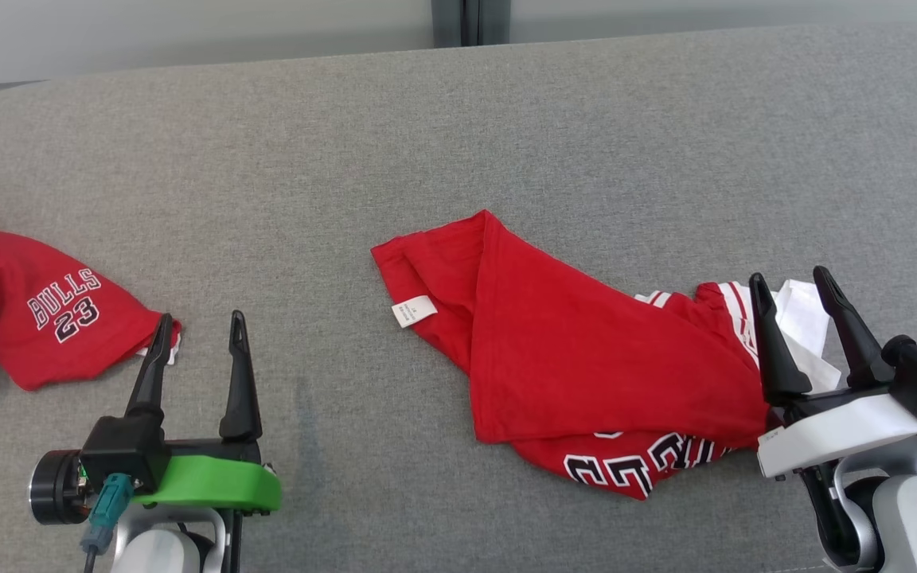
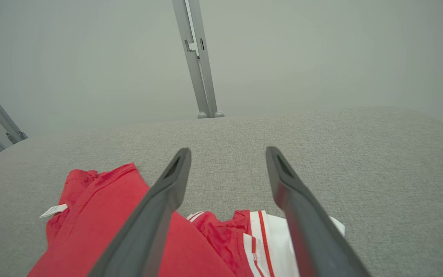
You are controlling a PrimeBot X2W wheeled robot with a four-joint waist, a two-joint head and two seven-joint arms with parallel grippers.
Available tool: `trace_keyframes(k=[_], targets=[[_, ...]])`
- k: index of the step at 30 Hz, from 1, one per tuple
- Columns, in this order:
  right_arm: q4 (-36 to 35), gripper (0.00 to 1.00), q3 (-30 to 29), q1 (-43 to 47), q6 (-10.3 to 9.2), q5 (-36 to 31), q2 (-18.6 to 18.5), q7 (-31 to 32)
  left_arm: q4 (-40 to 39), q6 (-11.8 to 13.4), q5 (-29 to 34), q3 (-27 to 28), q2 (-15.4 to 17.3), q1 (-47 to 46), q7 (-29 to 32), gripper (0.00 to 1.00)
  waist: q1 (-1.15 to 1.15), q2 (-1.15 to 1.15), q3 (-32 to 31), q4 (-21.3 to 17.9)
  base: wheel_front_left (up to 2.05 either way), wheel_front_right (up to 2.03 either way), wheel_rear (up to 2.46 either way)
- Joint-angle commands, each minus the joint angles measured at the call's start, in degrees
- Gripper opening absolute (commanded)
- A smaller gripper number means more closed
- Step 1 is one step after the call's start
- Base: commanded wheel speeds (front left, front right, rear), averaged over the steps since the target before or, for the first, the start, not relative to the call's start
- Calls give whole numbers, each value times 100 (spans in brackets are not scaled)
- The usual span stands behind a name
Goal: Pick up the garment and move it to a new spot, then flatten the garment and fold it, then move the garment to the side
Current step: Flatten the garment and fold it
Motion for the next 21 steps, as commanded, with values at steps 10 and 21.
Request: trace_keyframes(k=[10, 21], targets=[[-158, 100, -51, 24, 0, -52, 22, 102, -348, -423, 153, -893, -93, -270, 832, 100, 0, 0, 228, 35, 0, 0, 0], [-146, 100, -108, -119, 0, -96, 35, 139, 88, -939, -399, -2124, -393, -127, 2131, 100, 0, 0, 698, -117, 0, 0, 0]])
